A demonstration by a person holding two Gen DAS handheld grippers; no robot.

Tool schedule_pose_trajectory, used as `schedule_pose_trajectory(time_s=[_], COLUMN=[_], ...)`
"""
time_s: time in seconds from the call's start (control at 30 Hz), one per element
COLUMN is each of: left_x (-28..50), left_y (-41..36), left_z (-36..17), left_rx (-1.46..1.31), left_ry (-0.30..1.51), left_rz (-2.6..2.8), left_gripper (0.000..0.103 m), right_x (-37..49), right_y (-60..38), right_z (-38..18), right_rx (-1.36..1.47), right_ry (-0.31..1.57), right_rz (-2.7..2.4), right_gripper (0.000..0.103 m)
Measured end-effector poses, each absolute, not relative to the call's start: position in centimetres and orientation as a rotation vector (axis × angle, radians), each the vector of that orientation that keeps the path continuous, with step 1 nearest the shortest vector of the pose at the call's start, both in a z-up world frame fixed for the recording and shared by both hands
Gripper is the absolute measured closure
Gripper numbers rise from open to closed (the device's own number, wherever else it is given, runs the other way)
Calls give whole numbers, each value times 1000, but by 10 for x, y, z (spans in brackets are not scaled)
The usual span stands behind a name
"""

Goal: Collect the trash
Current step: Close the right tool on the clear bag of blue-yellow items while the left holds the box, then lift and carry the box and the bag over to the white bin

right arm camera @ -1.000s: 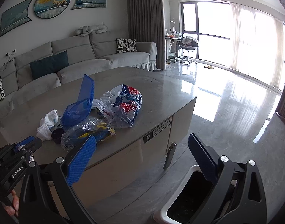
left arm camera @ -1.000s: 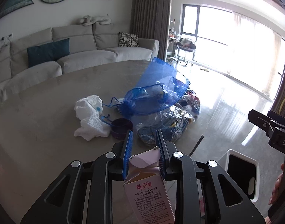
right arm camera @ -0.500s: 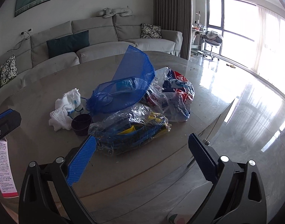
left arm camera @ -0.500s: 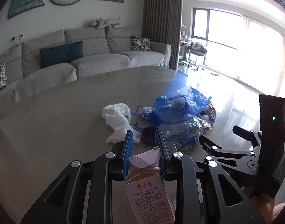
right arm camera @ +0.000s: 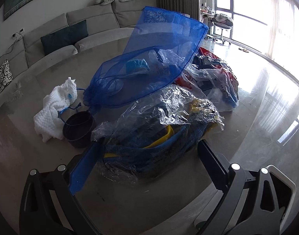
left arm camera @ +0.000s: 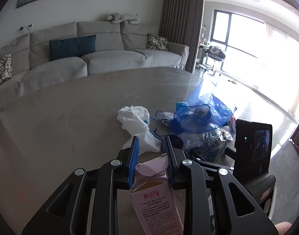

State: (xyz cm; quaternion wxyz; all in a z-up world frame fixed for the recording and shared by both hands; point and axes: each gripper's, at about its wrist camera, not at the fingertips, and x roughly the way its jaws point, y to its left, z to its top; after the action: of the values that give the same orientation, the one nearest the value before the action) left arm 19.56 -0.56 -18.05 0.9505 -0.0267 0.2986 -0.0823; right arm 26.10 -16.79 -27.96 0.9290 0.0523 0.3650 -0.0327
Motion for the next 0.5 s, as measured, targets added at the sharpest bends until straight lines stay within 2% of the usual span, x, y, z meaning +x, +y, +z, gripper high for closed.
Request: schedule_pose_trajectory(time_s=[0.27, 0.3, 0.37, 0.4, 0.43, 0.5], left_x=[199, 199, 199, 198, 199, 198], left_y=[-9, -10, -11, -12, -12, -12], left_z=[-185, -185, -185, -186, -186, -187], left_rx=[-43, -41, -36, -34, -33, -32], left_ry=[620, 618, 619, 618, 619, 620], left_rz=[-166, -168, -170, -168, -167, -168], left_gripper=[78, 78, 78, 78, 78, 78], right_x=[256, 255, 253, 253, 251, 245], right_y=[-167, -167, -164, -160, -159, -158], right_z=[-279, -278, -276, -275, -273, -268], right_rx=[84, 87, 83, 84, 95, 97], right_ry=[755, 755, 753, 753, 754, 747], right_rz=[-55, -50, -27, -11, 12, 21], right_gripper=[5, 9, 25, 44, 58, 64])
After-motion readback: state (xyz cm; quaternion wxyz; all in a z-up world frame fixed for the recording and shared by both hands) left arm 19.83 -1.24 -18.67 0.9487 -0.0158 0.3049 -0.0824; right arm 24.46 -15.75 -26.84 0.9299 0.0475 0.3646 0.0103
